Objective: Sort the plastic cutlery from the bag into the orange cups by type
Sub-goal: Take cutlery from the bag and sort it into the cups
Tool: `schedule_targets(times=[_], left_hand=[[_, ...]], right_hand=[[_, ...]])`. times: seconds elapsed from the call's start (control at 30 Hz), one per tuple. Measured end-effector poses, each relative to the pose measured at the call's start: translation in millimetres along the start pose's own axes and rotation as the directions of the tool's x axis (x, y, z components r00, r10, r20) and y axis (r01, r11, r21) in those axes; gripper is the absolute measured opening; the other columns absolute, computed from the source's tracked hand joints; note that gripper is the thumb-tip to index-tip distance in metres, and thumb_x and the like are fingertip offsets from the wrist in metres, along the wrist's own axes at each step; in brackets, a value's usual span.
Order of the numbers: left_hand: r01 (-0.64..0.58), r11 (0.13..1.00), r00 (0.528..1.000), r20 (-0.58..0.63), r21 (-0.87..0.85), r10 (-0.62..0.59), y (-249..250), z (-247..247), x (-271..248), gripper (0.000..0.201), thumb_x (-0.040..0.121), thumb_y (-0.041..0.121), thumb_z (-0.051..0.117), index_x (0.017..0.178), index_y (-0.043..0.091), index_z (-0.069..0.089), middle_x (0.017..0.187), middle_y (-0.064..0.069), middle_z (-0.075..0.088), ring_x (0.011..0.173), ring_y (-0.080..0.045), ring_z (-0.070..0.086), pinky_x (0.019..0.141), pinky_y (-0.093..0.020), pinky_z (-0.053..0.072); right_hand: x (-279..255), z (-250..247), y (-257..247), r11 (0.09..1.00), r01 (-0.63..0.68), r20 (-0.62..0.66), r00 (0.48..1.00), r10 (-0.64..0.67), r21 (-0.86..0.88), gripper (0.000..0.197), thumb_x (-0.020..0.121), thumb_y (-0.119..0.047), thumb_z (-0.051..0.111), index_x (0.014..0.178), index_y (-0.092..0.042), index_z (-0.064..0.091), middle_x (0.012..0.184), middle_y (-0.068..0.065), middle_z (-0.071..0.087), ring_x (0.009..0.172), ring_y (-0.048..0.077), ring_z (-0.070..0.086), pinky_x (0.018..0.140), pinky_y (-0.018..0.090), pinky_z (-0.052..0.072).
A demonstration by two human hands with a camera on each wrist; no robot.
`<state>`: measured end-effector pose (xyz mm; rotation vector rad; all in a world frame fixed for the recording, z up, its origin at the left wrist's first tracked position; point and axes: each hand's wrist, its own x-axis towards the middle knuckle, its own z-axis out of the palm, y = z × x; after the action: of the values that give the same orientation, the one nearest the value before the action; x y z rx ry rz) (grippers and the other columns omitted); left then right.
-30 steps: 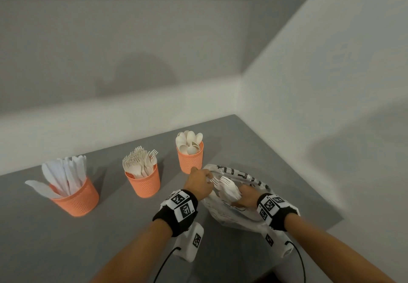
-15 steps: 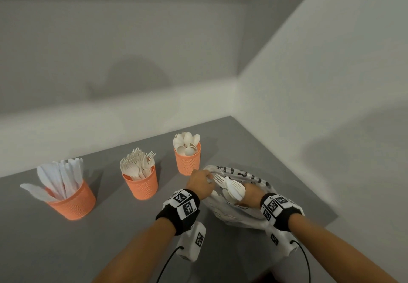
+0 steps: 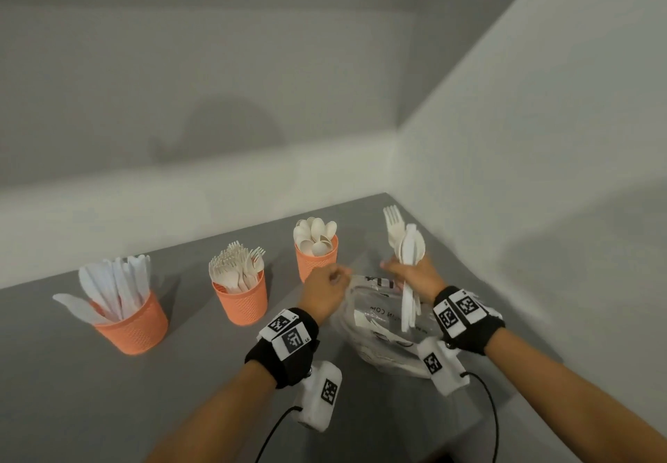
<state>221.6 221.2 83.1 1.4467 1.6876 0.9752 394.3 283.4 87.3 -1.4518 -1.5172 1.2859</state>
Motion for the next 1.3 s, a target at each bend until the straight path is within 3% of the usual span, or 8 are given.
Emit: schedule_targets(times=[0.1,0.27,0.47,0.73,0.87,1.0,1.2,1.3], left_hand=[[0.176,0.888,0.978,-0.024,-0.425,-0.205,0.0,-18.0,-7.2,0.015,0.095,0.015,0.045,0.089,0.009,0.057,0.079,-0.002,0.055,0.071,-0.014,0.052,0.063,-0.020,0.042],[0.457,0.372,0.849,0.271,-0.808,-0.454,-15.2,-41.3,-28.2,0.033,0.099,0.025,0.033,0.090,0.002,0.055,0.088,-0.016,0.057,0.079,-0.024,0.055,0.072,-0.031,0.045],[0.299,0.094,0.862,0.226,-0.950,-0.453,-30.9,-75.8,-32.1,0.052,0.100,0.037,0.028,0.130,-0.001,0.044,0.112,-0.019,0.057,0.091,-0.027,0.059,0.076,-0.037,0.054],[0.333,0.488,0.904,0.127,-0.807,-0.408,-48.0,-123.6,-46.0,0.068,0.089,0.066,0.022,0.097,0.011,0.060,0.084,-0.004,0.061,0.077,-0.017,0.055,0.073,-0.030,0.042],[0.143,0.758,0.964,-0.083,-0.637,-0.251,-49.9,-152.3,-45.3,0.029,0.091,0.040,0.049,0.099,0.014,0.058,0.088,0.001,0.062,0.075,0.001,0.064,0.066,-0.010,0.047],[0.064,0.782,0.989,-0.065,-0.620,-0.133,-51.4,-172.4,-33.9,0.076,0.067,0.037,0.077,0.124,-0.004,0.047,0.077,-0.004,0.068,0.069,-0.016,0.064,0.064,-0.020,0.053],[0.094,0.710,0.994,0.021,-0.698,-0.111,-48.8,-173.2,-30.1,0.009,0.077,0.021,0.068,0.084,0.019,0.074,0.097,-0.007,0.068,0.095,-0.016,0.064,0.091,-0.031,0.049],[0.133,0.732,0.982,-0.013,-0.668,-0.190,-49.1,-168.3,-26.6,0.008,0.086,0.010,0.059,0.093,0.007,0.062,0.089,-0.010,0.066,0.067,-0.011,0.066,0.056,-0.021,0.053]], right_hand=[[2.3,21.3,-39.0,0.952,0.057,0.038,0.997,-0.071,0.302,0.034,0.086,-0.007,0.060,0.059,-0.015,0.042,0.035,-0.009,0.036,0.032,0.006,0.032,0.041,0.019,0.032],[4.1,84.7,-77.2,0.878,0.115,0.108,0.977,-0.185,0.464,0.037,0.088,-0.011,0.059,0.057,-0.018,0.040,0.036,-0.011,0.035,0.032,0.004,0.033,0.040,0.018,0.031],[-18.7,168.0,-92.4,0.875,0.194,0.091,0.962,-0.259,0.443,0.023,0.082,-0.013,0.069,0.065,-0.018,0.053,0.046,-0.008,0.052,0.044,0.006,0.051,0.050,0.021,0.046],[-14.9,228.3,-93.6,0.895,0.061,0.196,0.967,-0.162,0.442,0.025,0.084,-0.009,0.066,0.066,-0.014,0.049,0.034,-0.009,0.046,0.032,0.000,0.045,0.038,0.015,0.038],[-6.8,236.0,-91.2,0.909,-0.062,0.378,0.919,-0.109,0.413,0.029,0.091,-0.005,0.052,0.063,-0.010,0.045,0.032,-0.007,0.039,0.028,0.004,0.038,0.033,0.015,0.032],[-10.7,239.1,-88.1,0.926,-0.180,0.626,0.777,-0.073,0.331,0.028,0.093,-0.001,0.043,0.066,-0.007,0.048,0.030,-0.006,0.034,0.023,0.005,0.032,0.029,0.012,0.026],[-14.0,236.5,-87.9,0.950,-0.288,0.874,0.484,0.032,0.125,0.056,0.092,-0.010,0.041,0.037,-0.022,0.046,0.031,-0.008,0.034,0.027,0.004,0.034,0.036,0.015,0.030],[-14.4,236.3,-89.1,0.948,-0.302,0.862,0.502,0.068,0.101,0.037,0.084,-0.016,0.049,0.047,-0.019,0.046,0.034,-0.006,0.036,0.033,0.007,0.038,0.045,0.019,0.041]])
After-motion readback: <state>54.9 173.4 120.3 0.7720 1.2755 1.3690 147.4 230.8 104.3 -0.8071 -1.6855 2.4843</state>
